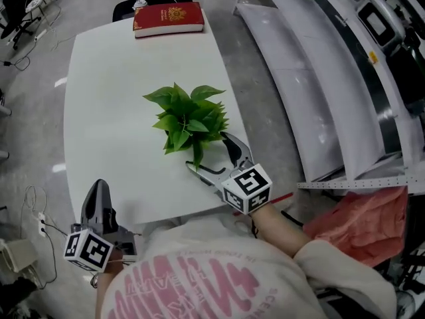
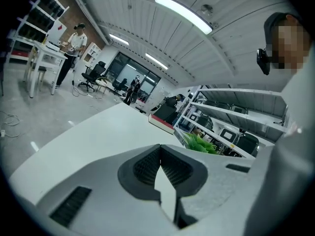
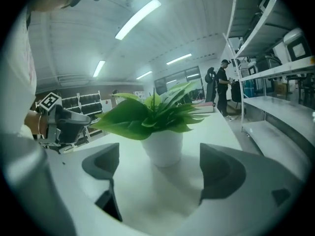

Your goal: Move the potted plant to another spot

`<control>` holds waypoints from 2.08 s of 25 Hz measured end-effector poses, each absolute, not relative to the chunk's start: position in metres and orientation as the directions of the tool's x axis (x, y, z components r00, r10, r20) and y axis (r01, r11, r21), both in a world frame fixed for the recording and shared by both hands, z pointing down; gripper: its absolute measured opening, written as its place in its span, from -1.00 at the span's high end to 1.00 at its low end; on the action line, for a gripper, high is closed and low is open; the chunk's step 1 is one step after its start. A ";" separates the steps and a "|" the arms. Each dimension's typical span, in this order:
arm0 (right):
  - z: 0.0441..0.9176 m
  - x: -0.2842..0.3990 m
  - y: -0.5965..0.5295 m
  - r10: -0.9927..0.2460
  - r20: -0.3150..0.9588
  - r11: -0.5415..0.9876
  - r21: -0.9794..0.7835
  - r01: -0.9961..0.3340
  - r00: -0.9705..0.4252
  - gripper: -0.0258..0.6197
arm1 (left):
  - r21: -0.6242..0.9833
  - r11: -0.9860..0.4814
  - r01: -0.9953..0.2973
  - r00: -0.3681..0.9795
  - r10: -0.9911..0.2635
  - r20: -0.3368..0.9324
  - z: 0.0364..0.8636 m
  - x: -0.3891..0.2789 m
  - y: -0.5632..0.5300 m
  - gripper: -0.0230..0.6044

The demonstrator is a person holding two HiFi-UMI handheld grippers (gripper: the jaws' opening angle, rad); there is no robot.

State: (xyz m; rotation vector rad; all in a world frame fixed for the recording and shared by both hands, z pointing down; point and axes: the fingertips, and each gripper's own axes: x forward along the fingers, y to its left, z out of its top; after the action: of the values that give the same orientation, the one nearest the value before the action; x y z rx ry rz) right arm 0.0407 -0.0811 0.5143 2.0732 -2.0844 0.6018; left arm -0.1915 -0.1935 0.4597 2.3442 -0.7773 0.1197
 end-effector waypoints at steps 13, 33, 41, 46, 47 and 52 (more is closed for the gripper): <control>0.511 0.038 -0.131 -0.953 0.303 -0.009 -0.127 -0.992 -0.031 -0.76 | 0.522 -0.518 -0.678 0.717 -0.622 0.314 0.460 -0.230 -0.172 0.92; 0.512 0.044 -0.146 -0.940 0.337 -0.095 -0.100 -0.990 0.056 -0.69 | 0.511 -0.501 -0.698 0.695 -0.647 0.315 0.455 -0.248 -0.161 0.92; 0.510 0.042 -0.144 -0.941 0.337 -0.083 -0.101 -0.991 0.045 -0.64 | 0.517 -0.507 -0.690 0.701 -0.644 0.306 0.452 -0.248 -0.167 0.92; 0.505 0.043 -0.135 -0.940 0.342 -0.069 -0.127 -0.989 0.022 -0.62 | 0.535 -0.518 -0.667 0.724 -0.621 0.301 0.455 -0.233 -0.164 0.92; 0.503 0.043 -0.134 -0.941 0.338 -0.069 -0.130 -0.989 0.021 -0.62 | 0.539 -0.525 -0.659 0.732 -0.612 0.299 0.455 -0.230 -0.164 0.92; 0.484 0.039 -0.127 -0.951 0.309 -0.072 -0.127 -0.989 0.030 -0.62 | 0.563 -0.550 -0.617 0.770 -0.569 0.289 0.461 -0.218 -0.166 0.92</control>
State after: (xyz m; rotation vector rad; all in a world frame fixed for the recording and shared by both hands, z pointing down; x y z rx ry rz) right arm 0.0387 -0.1274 0.4839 2.1625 -2.0521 0.4773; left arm -0.2178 -0.1662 0.4612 2.2965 -0.8805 0.0945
